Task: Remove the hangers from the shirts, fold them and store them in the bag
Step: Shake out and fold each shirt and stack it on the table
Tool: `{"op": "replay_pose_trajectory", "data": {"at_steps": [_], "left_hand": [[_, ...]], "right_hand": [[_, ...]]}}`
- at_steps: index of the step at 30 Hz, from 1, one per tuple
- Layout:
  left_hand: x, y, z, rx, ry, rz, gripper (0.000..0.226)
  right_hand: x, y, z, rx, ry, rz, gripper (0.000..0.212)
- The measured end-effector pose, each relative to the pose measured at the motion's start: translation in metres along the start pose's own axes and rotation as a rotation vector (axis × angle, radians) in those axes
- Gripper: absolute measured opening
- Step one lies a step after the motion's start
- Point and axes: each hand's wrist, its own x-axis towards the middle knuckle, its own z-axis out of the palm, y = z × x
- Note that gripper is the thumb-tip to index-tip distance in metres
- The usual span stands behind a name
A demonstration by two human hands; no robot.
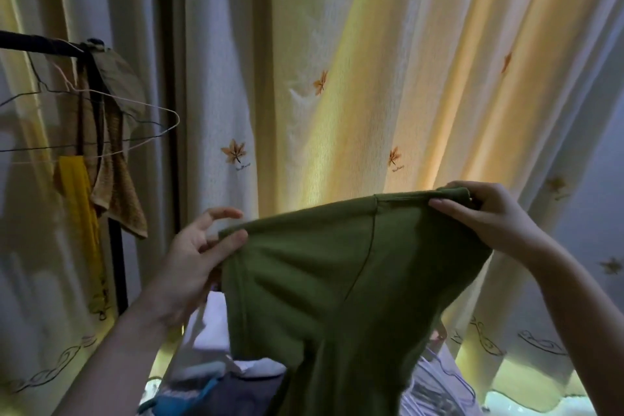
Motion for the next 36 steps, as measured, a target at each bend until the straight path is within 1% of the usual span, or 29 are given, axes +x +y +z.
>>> {"op": "replay_pose_trajectory", "data": {"at_steps": [1,2,3,4,6,7,8,9,11,13,14,16,18,21,23,25,27,29,31,32,34,35,36], "left_hand": [[0.006,0.004,0.0,-0.09,-0.003,-0.038,0.056],[0.011,0.002,0.001,-0.192,0.001,-0.095,0.039],[0.013,-0.004,0.0,-0.282,0.027,-0.168,0.038],[0.014,-0.015,0.0,-0.355,0.058,-0.273,0.052],[0.006,-0.053,-0.006,-0.483,0.017,-0.444,0.076],[0.001,-0.07,-0.005,-0.521,-0.055,-0.497,0.087],[-0.007,-0.082,-0.003,-0.556,-0.138,-0.512,0.094],[-0.013,-0.09,-0.001,-0.573,-0.184,-0.499,0.095],[-0.014,-0.099,0.005,-0.497,-0.193,-0.427,0.082],[-0.016,-0.1,0.013,-0.313,-0.219,-0.319,0.066],[-0.017,-0.098,0.018,-0.249,-0.205,-0.285,0.058],[-0.019,-0.102,0.019,-0.211,-0.108,-0.28,0.046],[-0.021,-0.108,0.022,-0.204,-0.008,-0.294,0.039],[-0.021,-0.12,0.022,-0.182,0.08,-0.302,0.025],[-0.022,-0.125,0.022,-0.084,0.118,-0.273,0.02],[-0.025,-0.128,0.024,0.111,0.163,-0.225,0.016],[-0.027,-0.131,0.028,0.279,0.181,-0.159,0.018],[-0.029,-0.131,0.033,0.359,0.178,-0.079,0.021],[-0.028,-0.128,0.034,0.428,0.218,-0.04,0.031],[-0.027,-0.126,0.032,0.436,0.241,-0.044,0.036],[-0.024,-0.12,0.025,0.397,0.322,-0.134,0.052],[-0.023,-0.115,0.019,0.362,0.374,-0.206,0.062],[-0.023,-0.109,0.013,0.342,0.414,-0.266,0.072]], "right_hand": [[0.001,0.0,0.002,0.033,0.017,0.009,0.025],[0.002,-0.001,0.004,0.07,0.042,0.017,0.026],[0.005,-0.002,0.007,0.112,0.073,0.021,0.024],[0.008,-0.004,0.01,0.145,0.108,0.023,0.02],[0.014,-0.005,0.017,0.153,0.178,0.026,0.014],[0.016,-0.005,0.021,0.142,0.2,0.028,0.012],[0.017,-0.004,0.025,0.129,0.215,0.035,0.012],[0.018,-0.003,0.029,0.111,0.222,0.046,0.012],[0.017,0.001,0.037,0.082,0.192,0.069,0.016],[0.016,0.003,0.043,0.088,0.13,0.089,0.022],[0.015,0.003,0.044,0.106,0.116,0.094,0.024],[0.014,0.003,0.044,0.151,0.128,0.09,0.026],[0.014,0.001,0.044,0.164,0.148,0.084,0.026],[0.015,-0.002,0.043,0.135,0.139,0.088,0.019],[0.014,-0.001,0.044,0.12,0.121,0.075,0.017],[0.012,0.0,0.045,0.122,0.108,0.064,0.017],[0.011,0.002,0.046,0.13,0.096,0.054,0.018],[0.011,0.003,0.044,0.127,0.073,0.043,0.02],[0.013,0.005,0.038,0.141,-0.025,0.053,0.025],[0.013,0.005,0.034,0.156,-0.112,0.079,0.031],[0.015,0.004,0.029,0.111,-0.264,0.123,0.039],[0.016,0.004,0.03,0.033,-0.294,0.114,0.04],[0.018,0.004,0.033,-0.067,-0.285,0.09,0.037]]}}
